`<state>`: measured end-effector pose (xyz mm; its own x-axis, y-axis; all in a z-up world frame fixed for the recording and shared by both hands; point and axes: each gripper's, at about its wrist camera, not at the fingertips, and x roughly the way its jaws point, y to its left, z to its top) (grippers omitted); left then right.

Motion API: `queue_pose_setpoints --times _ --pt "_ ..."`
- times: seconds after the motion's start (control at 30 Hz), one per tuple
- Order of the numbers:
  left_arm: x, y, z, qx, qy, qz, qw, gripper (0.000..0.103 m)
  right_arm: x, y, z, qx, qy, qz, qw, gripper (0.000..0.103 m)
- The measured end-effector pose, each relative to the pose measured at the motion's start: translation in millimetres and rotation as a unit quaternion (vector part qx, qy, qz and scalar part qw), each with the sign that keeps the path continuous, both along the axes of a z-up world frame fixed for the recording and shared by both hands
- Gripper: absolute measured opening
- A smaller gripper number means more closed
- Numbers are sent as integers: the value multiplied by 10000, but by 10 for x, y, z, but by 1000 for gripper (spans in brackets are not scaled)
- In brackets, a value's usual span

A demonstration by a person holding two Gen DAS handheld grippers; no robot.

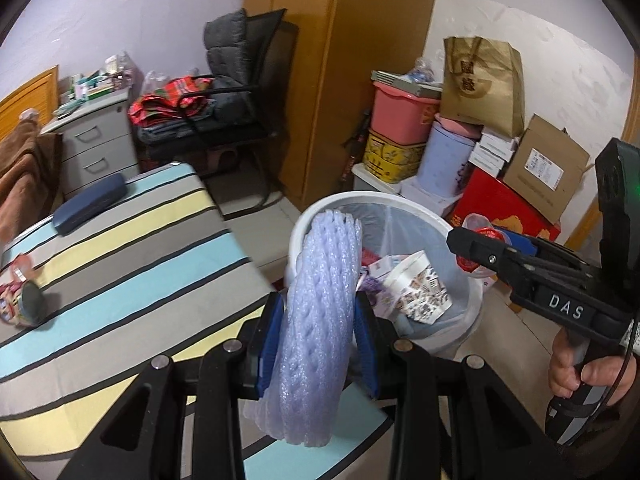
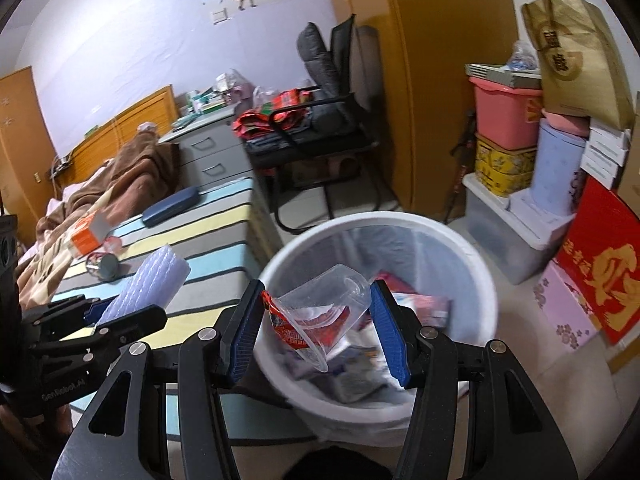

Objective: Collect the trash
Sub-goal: 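Carry foam net and plastic cup over the wastebasket and open both tools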

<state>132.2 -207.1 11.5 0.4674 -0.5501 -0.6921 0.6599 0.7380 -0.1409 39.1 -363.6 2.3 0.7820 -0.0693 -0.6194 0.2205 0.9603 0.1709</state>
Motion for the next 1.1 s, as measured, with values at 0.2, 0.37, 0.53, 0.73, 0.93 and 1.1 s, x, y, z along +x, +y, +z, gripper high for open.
queue_pose_setpoints --times 0.2,0.37,0.53,0.73,0.93,1.1 --pt "38 -377 -99 50 169 -238 9996 37 0 -247 -115 -103 232 -221 9994 55" --pt "77 -620 -197 197 270 -322 9989 37 18 -411 -246 -27 435 -324 9985 55" --pt "135 -746 -277 286 367 -353 9983 37 59 -468 -336 -89 666 -311 9973 55" --pt "163 -859 -335 342 426 -365 9978 37 96 -536 -382 -119 754 -231 9968 55" --pt "173 -884 -344 328 373 -336 9982 60 111 -595 -417 -34 780 -260 9966 58" --pt "189 -846 -334 268 405 -313 9983 60 110 -615 -446 51 853 -277 9960 62"
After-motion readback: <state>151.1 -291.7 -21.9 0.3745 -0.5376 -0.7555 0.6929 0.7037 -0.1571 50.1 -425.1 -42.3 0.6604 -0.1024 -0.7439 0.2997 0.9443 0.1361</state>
